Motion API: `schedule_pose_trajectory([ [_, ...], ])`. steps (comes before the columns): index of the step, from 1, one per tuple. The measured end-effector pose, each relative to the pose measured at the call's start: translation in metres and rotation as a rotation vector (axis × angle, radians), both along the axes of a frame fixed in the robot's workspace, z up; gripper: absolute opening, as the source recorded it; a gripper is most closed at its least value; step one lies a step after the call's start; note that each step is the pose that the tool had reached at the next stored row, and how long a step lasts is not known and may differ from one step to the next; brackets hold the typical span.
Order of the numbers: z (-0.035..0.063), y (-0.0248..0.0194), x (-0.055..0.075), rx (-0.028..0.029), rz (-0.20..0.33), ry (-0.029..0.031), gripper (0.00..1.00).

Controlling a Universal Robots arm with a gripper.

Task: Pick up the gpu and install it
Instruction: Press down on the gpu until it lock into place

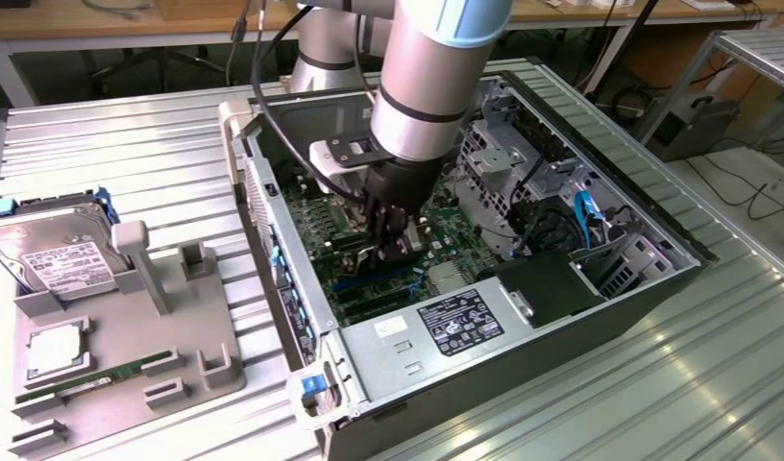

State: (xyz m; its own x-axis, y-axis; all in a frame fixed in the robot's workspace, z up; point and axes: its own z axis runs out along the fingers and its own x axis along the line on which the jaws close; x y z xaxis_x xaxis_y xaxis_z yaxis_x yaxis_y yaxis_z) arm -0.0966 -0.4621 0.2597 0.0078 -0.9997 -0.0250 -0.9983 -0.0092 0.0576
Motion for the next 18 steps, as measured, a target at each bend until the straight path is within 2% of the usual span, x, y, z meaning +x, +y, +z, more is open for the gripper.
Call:
schedule_pose_trajectory([
  [8, -0.005, 0.0003, 0.0, 0.0005, 0.0, -0.0003, 0.26],
  [9, -0.0032, 0.0002, 0.0, 0.0002, 0.0, 0.0001, 0.27],
  [10, 0.0022, 0.0002, 0.0, 0.0012, 0.0, -0.0001, 0.34],
  [11, 0.0159, 0.0002, 0.0, 0.002, 0.0, -0.0001, 0.34],
  [12, 0.0242, 0.0005, -0.001, 0.002, 0.0, -0.0019, 0.34],
  [13, 0.0244, 0.0044, -0.006, 0.0007, 0.0, -0.0095, 0.26],
  [14, 0.024, 0.0061, -0.009, -0.0003, 0.0, -0.0147, 0.19],
  [15, 0.0207, 0.0078, -0.015, -0.0034, 0.0, -0.0243, 0.11],
  [16, 0.0122, 0.0078, -0.018, -0.0043, 0.0, -0.0285, 0.11],
  [17, 0.0086, 0.008, -0.018, -0.0041, 0.0, -0.0287, 0.11],
  [18, 0.0121, 0.0083, -0.018, -0.001, 0.0, -0.0306, 0.11],
])
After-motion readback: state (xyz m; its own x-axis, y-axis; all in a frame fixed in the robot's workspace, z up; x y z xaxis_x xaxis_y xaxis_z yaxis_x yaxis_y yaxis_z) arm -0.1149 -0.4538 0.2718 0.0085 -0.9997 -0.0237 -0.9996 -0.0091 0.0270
